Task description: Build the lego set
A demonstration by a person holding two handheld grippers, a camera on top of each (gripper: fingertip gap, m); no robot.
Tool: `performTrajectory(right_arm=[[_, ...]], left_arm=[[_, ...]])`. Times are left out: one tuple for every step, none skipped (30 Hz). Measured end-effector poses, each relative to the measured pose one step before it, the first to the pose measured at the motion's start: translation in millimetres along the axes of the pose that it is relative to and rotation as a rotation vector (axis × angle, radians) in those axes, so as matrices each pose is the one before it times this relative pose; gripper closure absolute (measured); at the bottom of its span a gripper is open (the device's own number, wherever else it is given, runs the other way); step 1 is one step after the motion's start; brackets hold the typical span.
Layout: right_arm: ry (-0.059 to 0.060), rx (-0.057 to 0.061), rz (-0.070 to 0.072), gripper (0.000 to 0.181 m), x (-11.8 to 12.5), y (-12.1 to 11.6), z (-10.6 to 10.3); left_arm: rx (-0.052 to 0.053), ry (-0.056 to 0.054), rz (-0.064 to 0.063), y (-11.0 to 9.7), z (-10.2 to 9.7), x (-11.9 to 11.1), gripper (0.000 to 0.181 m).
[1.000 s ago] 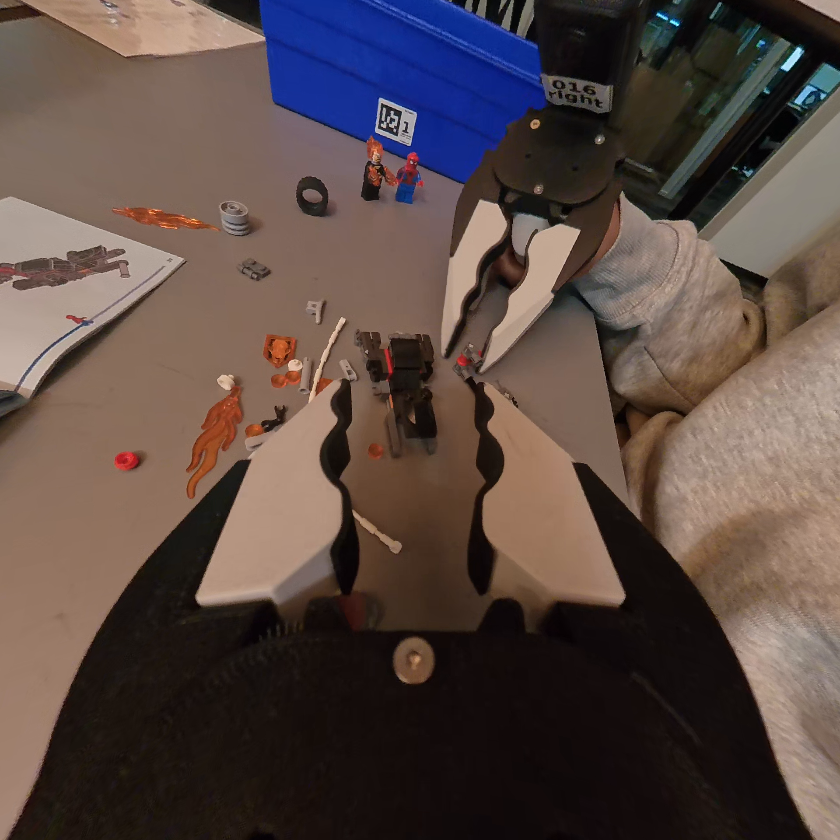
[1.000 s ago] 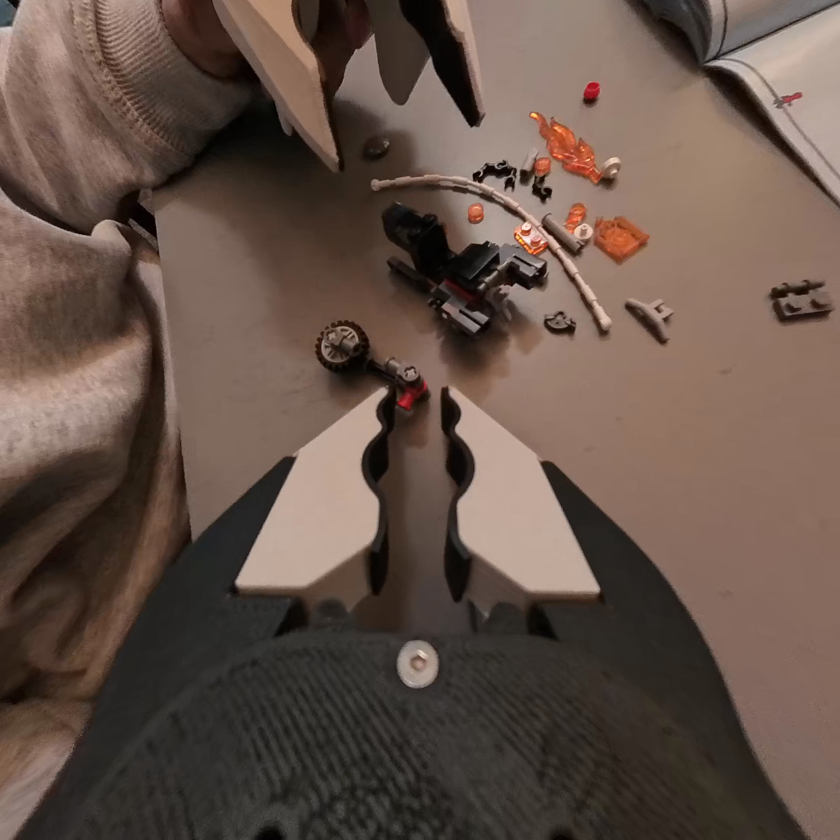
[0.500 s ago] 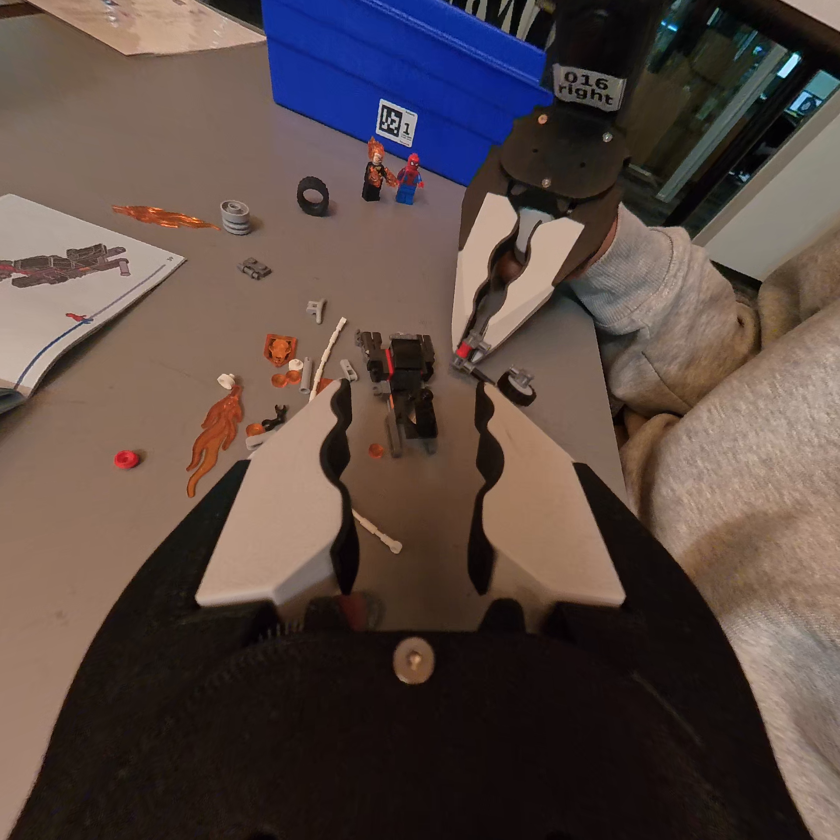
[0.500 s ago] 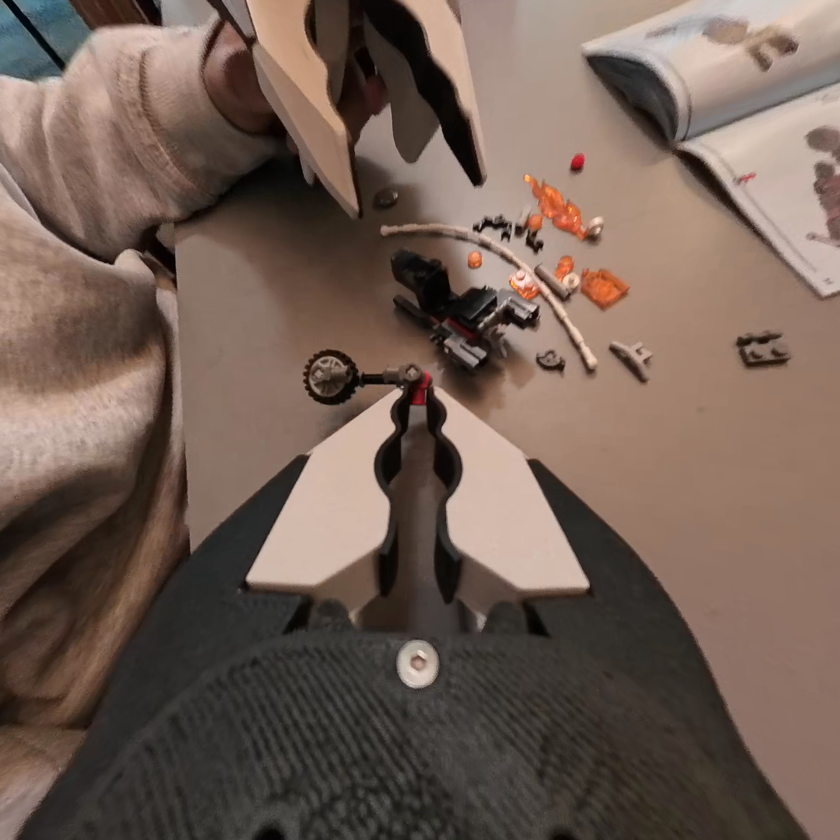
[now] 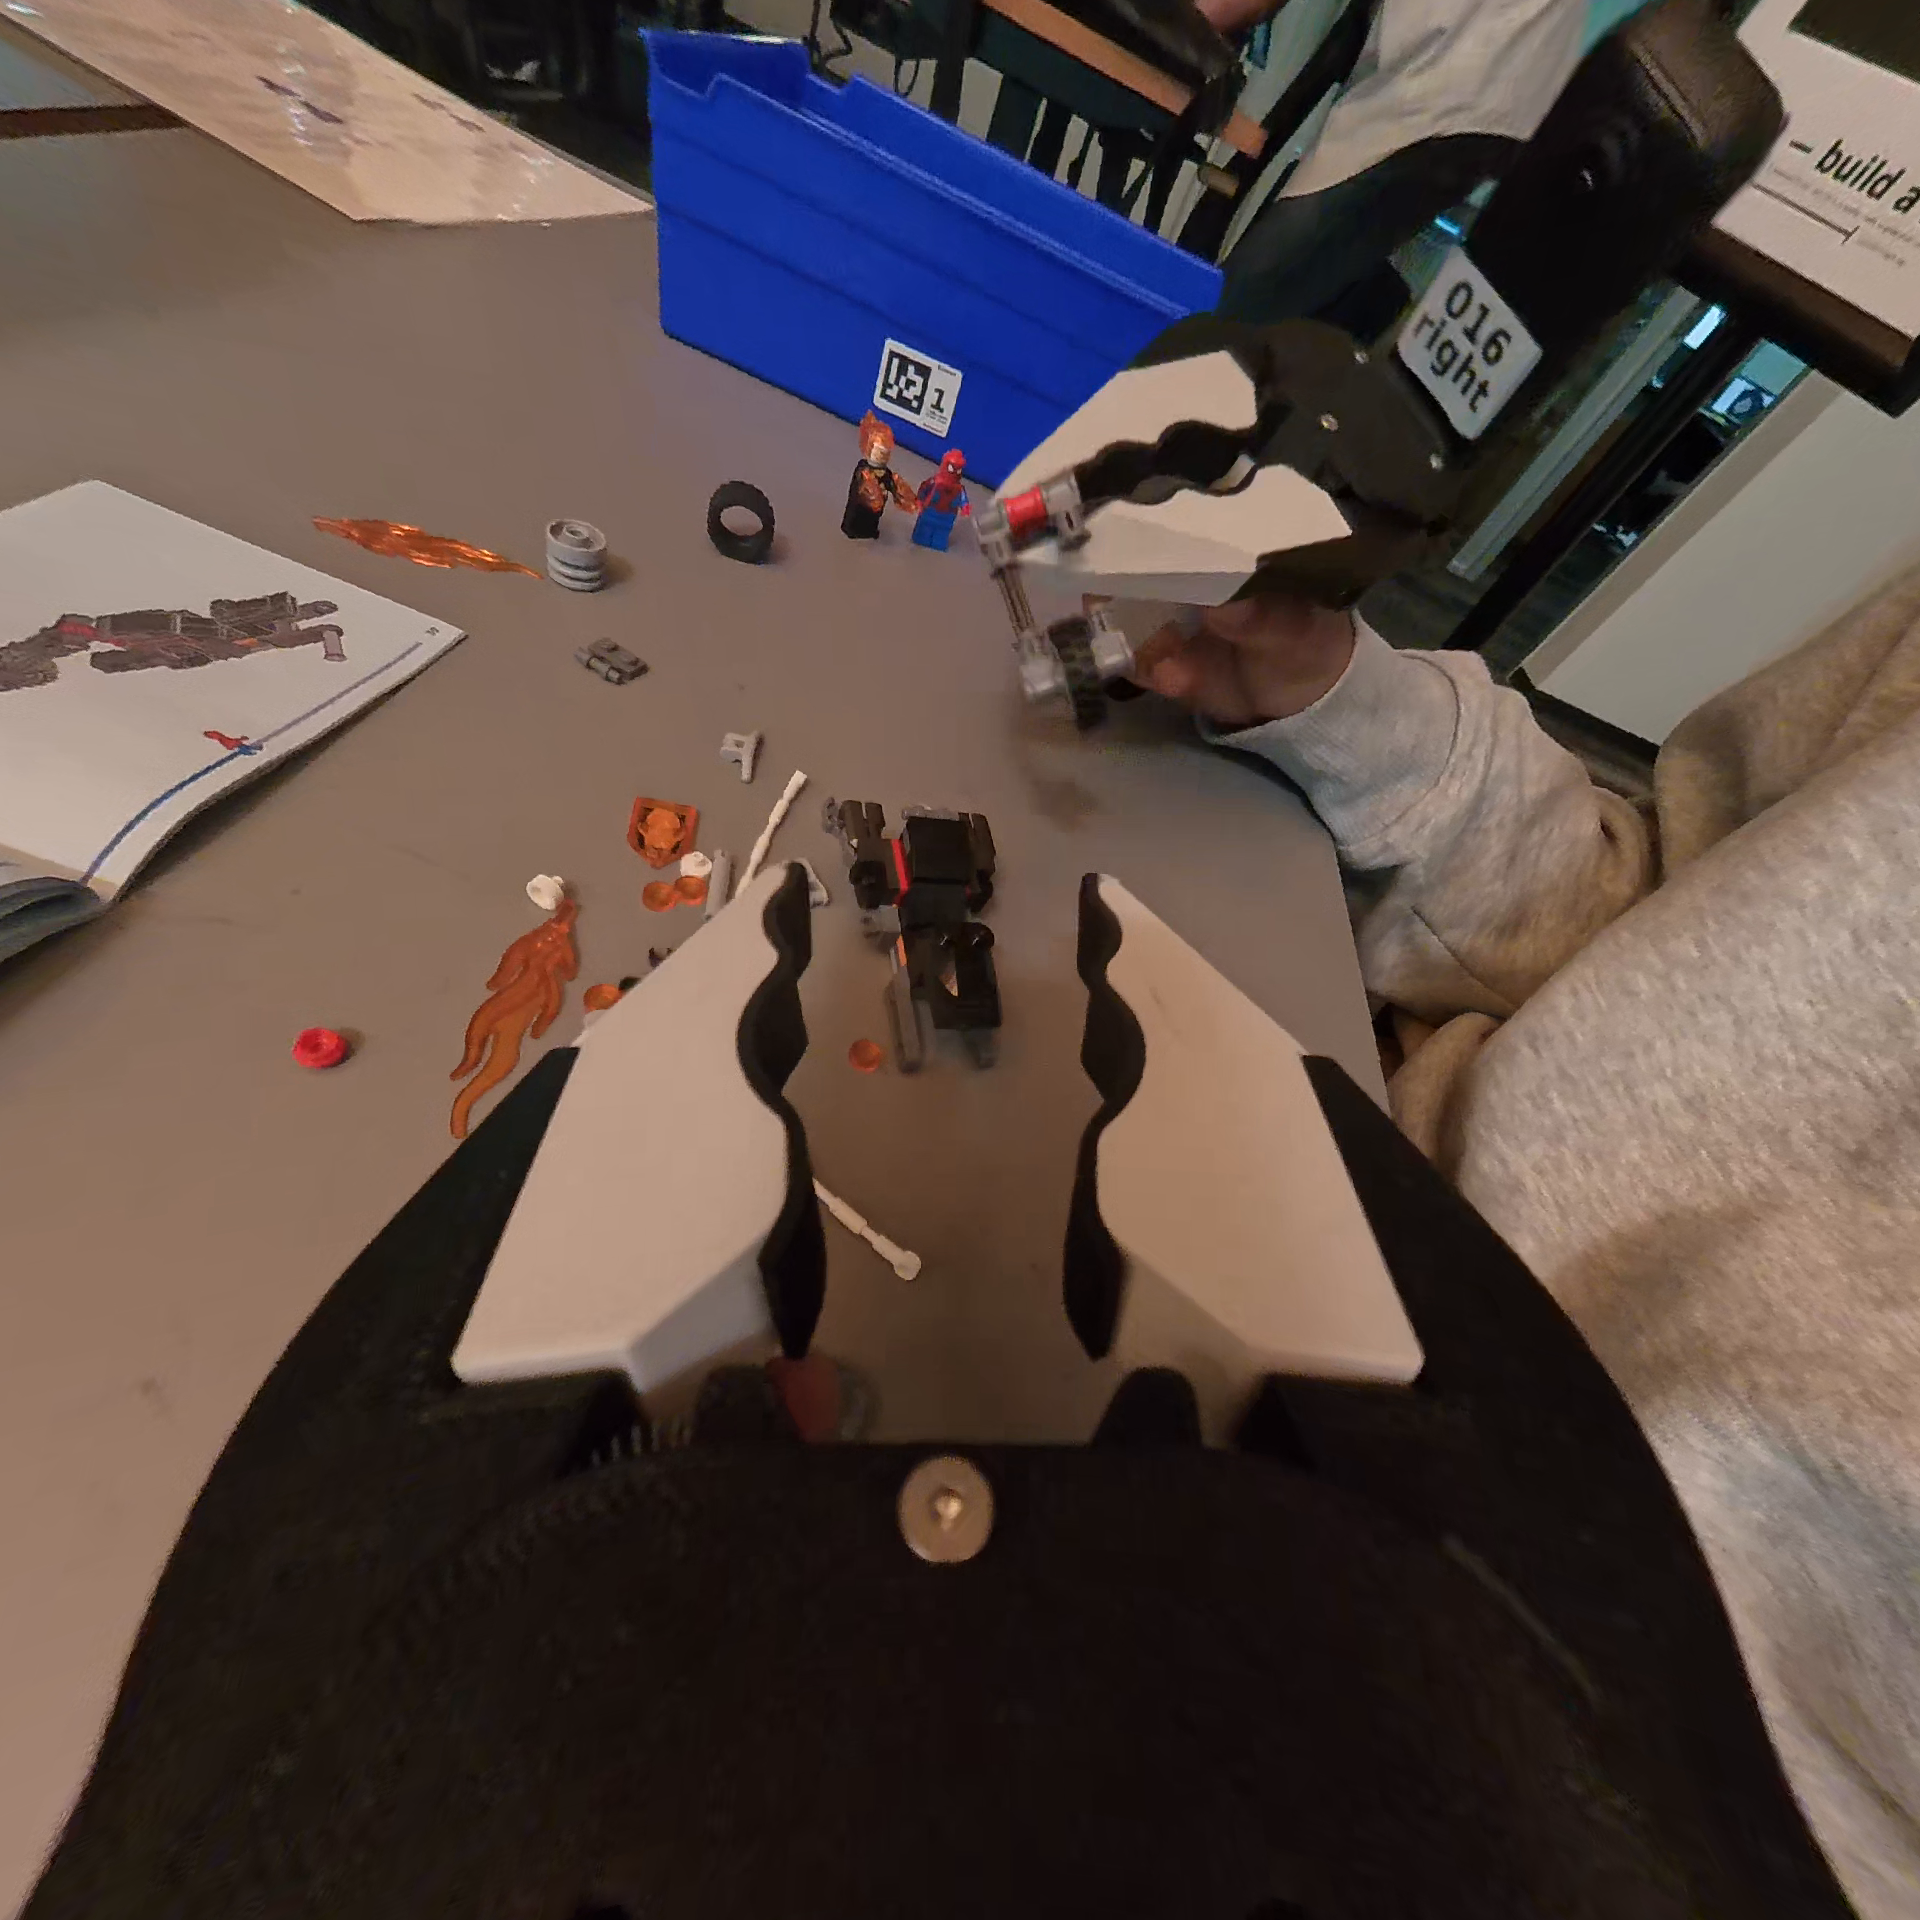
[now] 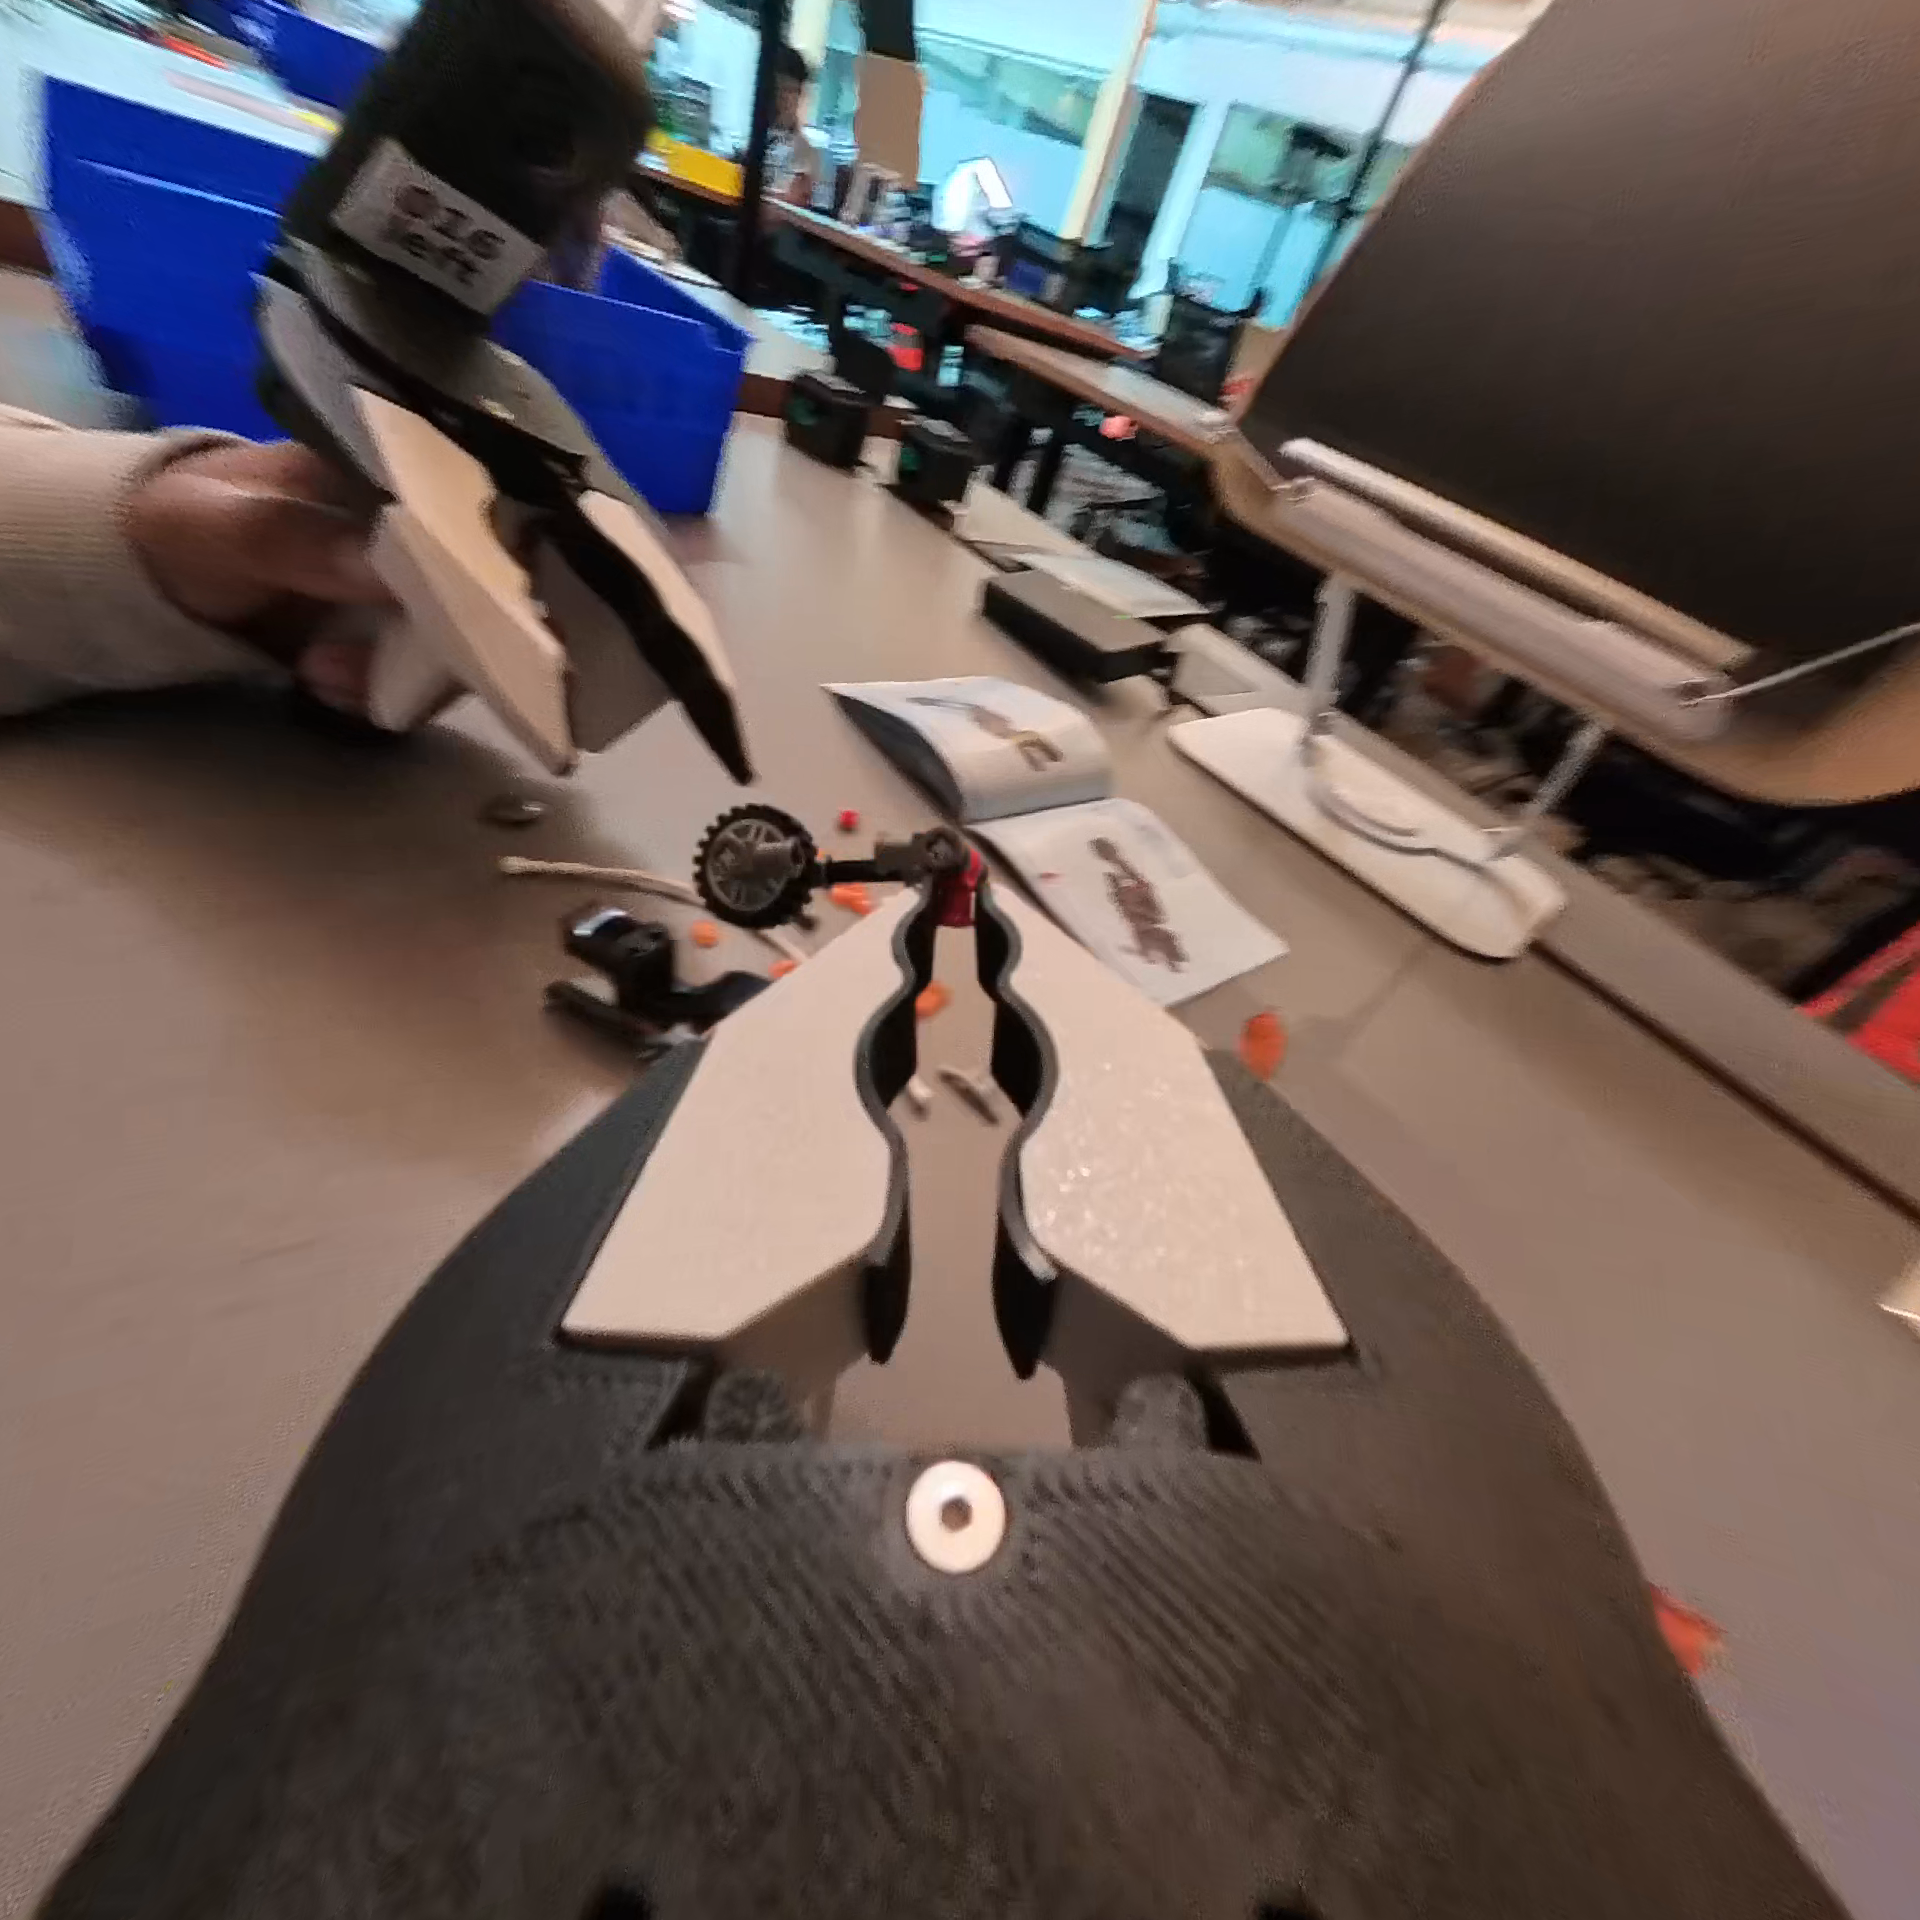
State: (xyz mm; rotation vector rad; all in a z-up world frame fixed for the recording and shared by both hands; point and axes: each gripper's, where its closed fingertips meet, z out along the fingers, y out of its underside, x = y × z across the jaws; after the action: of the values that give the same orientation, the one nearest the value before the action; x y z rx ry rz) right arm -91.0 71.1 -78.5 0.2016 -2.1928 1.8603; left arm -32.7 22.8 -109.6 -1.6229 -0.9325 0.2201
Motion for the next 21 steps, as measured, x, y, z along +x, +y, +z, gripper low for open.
performTrajectory(right_arm=[[0.0628, -0.001, -0.0345, 0.177, 8.0, -0.5, -1.61], [0.0645, -0.0022, -0.0332, 0.177, 8.87, 0.33, -2.01], [0.0552, 0.0016, -0.0264, 0.177, 8.03, 0.16, -2.19], [0.0413, 0.0052, -0.0164, 0.177, 6.53, -0.51, -2.12], [0.0313, 0.0076, -0.007, 0.177, 5.25, -1.08, -1.87], [0.0203, 0.0098, -0.0011, 0.177, 3.59, -1.73, -1.55], [0.0113, 0.0109, 0.0003, 0.177, 1.98, -1.94, -1.23], [0.0119, 0.0093, -0.0033, 0.177, 1.69, -1.92, -1.04], [0.0143, 0.0065, -0.0088, 0.177, 1.66, -1.59, -0.76], [0.0147, 0.004, -0.0127, 0.176, 1.55, -1.15, -0.56], [0.0131, 0.0031, -0.0132, 0.176, 1.14, -0.93, -0.49], [0.0071, 0.0027, -0.0095, 0.176, 0.21, -0.45, -0.07], [-0.0002, -0.0017, -0.0052, 0.176, -0.56, 0.47, 0.43], [-0.0012, -0.0066, -0.0041, 0.176, -0.68, 1.1, 0.45], [-0.0007, -0.0054, -0.0042, 0.176, -0.55, 0.84, 0.54], [-0.0025, -0.0034, -0.003, 0.176, -0.82, 0.68, 0.41], [-0.0017, -0.003, -0.0022, 0.176, -0.61, 0.49, 0.25], [-0.0001, -0.0022, -0.0021, 0.176, -0.26, 0.32, 0.13], [0.0001, -0.0016, -0.002, 0.176, -0.12, 0.3, 0.12], [0.0007, -0.0009, -0.002, 0.176, -0.04, 0.09, 0.04], [0.0011, 0.0005, -0.0016, 0.176, -0.03, -0.12, -0.08]], left_arm=[[0.0101, 0.0, -0.0048, -1.39, -0.33, -0.17, 0.129], [0.0109, -0.0003, -0.007, -1.34, -0.44, -0.33, 0.126], [0.0109, -0.0013, -0.0082, -1.41, -0.68, -0.72, 0.124], [0.0105, -0.0018, -0.0077, -1.48, -0.8, -0.85, 0.121], [0.0106, -0.0034, -0.0057, -1.64, -0.91, -0.8, 0.119], [0.0116, -0.0062, -0.0022, -1.84, -1.01, -1.09, 0.116], [0.0116, -0.0077, 0.0014, -1.79, -0.93, -1.07, 0.113], [0.0105, -0.0085, 0.0035, -1.59, -0.85, -1.07, 0.11], [0.0087, -0.0088, 0.0039, -1.29, -0.67, -1.05, 0.108], [0.0069, -0.0079, 0.0048, -1.15, -0.61, -0.88, 0.106], [0.0052, -0.0063, 0.006, -0.7, -0.4, -0.55, 0.105], [0.0018, -0.004, 0.0056, -0.14, -0.18, -0.23, 0.105], [-0.0027, -0.0022, 0.0045, 0.51, 0.09, -0.08, 0.105], [-0.0052, -0.003, 0.0044, 0.77, 0.33, -0.15, 0.105], [-0.0055, -0.0031, 0.006, 0.86, 0.45, 0.0, 0.105], [-0.0043, -0.0032, 0.0064, 0.63, 0.36, -0.01, 0.106], [-0.003, -0.0007, 0.0053, 0.47, 0.32, 0.41, 0.106], [-0.0018, 0.0017, 0.0036, 0.24, 0.19, 0.5, 0.107], [-0.0009, 0.0008, 0.0014, 0.09, 0.05, 0.33, 0.108], [0.0001, 0.0011, -0.0006, 0.07, -0.11, 0.02, 0.108], [0.0013, 0.0014, -0.0013, -0.2, -0.19, 0.0, 0.108]])
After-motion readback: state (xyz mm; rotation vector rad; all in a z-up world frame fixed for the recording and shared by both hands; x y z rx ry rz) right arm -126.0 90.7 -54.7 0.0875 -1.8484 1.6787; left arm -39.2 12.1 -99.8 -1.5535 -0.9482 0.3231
